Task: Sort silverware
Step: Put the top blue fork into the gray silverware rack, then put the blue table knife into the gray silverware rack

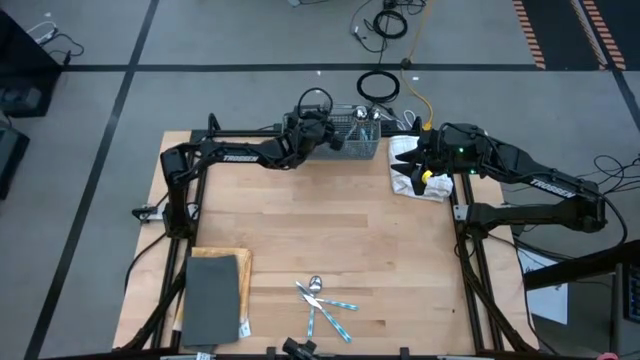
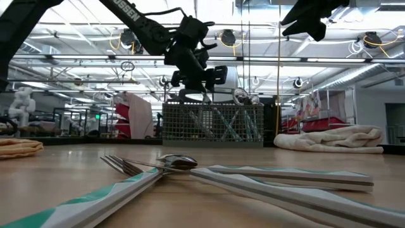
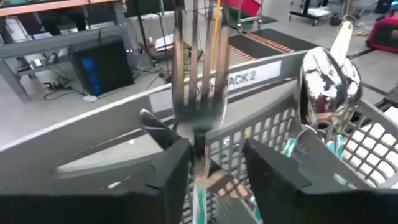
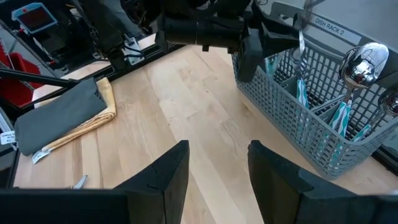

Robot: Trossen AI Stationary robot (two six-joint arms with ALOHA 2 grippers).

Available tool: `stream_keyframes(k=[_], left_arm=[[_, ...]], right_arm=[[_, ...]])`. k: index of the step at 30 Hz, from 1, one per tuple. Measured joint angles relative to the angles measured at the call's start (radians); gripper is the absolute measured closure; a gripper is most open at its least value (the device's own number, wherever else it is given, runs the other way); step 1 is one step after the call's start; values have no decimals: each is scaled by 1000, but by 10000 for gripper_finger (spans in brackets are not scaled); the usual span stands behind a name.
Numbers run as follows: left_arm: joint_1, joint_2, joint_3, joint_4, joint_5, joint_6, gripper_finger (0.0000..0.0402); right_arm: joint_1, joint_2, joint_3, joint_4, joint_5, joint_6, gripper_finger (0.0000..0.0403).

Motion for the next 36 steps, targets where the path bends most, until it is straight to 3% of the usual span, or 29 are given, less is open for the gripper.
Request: stream_keyframes(k=[8, 13, 15, 19, 21, 25, 28, 36], left_arm=[[0, -10, 0, 13, 30, -24, 184], [-4, -149, 1, -107, 76, 28, 179], [-10, -233, 10, -192, 147, 14, 178], [-43, -417, 28, -434, 409, -164, 178], [-77, -485, 28, -601, 500, -182, 178], [-185, -559, 25, -905, 625, -154, 178], [-276, -579, 25, -1032, 727, -200, 178], [-466, -587, 24, -998, 683, -340, 178]], right_arm=[[0, 0, 0, 0, 0, 0, 250], [0, 0, 0, 0, 0, 0, 250], [0, 0, 0, -1, 0, 0, 250], [0, 0, 0, -8, 0, -1, 250], [0, 0, 0, -9, 0, -10, 250], [0, 8, 0, -10, 0, -33, 250], [0, 29, 0, -10, 0, -29, 250], [115, 229, 1, -11, -119, 24, 250]])
